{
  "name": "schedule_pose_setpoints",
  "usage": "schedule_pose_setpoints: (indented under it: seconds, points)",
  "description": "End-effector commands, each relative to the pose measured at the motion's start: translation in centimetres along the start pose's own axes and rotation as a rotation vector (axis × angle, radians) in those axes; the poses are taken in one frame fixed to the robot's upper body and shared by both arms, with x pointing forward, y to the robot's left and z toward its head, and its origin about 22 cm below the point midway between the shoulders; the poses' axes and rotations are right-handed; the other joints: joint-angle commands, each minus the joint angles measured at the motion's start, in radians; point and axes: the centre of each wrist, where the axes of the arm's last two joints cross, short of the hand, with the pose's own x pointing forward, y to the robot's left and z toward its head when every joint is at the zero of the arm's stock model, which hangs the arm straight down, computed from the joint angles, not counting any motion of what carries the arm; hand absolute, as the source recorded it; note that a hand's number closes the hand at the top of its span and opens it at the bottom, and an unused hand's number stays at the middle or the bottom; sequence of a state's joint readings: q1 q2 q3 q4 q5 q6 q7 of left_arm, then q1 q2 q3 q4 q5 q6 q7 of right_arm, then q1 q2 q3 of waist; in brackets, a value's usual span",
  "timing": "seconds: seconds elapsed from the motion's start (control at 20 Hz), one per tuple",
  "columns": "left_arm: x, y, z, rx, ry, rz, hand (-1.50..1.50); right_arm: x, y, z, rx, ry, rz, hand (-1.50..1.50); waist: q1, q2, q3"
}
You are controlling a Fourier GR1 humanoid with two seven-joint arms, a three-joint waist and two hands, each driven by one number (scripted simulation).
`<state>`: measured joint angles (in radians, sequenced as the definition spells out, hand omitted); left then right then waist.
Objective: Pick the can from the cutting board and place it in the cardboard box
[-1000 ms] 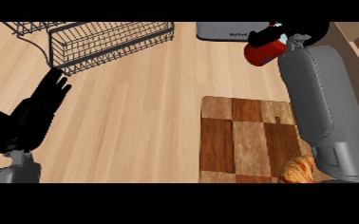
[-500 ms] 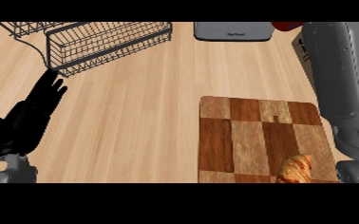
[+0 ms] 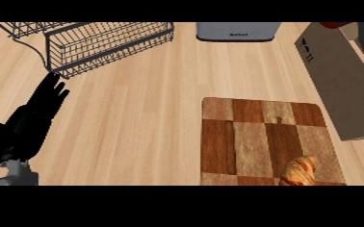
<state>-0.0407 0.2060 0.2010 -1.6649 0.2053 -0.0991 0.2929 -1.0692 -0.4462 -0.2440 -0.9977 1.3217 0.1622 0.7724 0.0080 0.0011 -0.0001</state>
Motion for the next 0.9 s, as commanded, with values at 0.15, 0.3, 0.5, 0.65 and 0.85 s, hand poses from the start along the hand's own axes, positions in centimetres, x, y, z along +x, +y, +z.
schedule_pose_setpoints:
  seconds: [0.15, 0.3, 0.5, 0.65, 0.85]
  points:
    - [1.2, -0.4, -0.5, -0.024, -0.011, -0.003, 0.00, -4.6, 2.8, -3.3, -0.022, -0.014, -0.015, 1.50, 0.006, 0.002, 0.001]
    - [0.1, -1.4, 1.0, -0.015, -0.011, -0.012, 0.00, -6.2, 3.8, -4.2, -0.006, -0.009, -0.016, 1.50, 0.010, 0.002, 0.001]
    - [0.9, -0.8, 0.4, -0.012, -0.021, -0.015, 0.00, -7.5, 6.7, -4.0, 0.015, -0.014, -0.020, 1.50, 0.007, 0.002, 0.001]
    - [0.0, 0.3, 0.0, -0.033, 0.004, 0.006, 0.00, -8.4, 8.5, -4.4, 0.064, -0.005, -0.056, 1.50, 0.014, 0.006, 0.001]
    - [1.2, 0.7, 0.3, -0.013, -0.009, 0.013, 0.00, -12.4, 10.5, -5.1, 0.226, 0.074, -0.100, 1.50, 0.016, 0.007, 0.002]
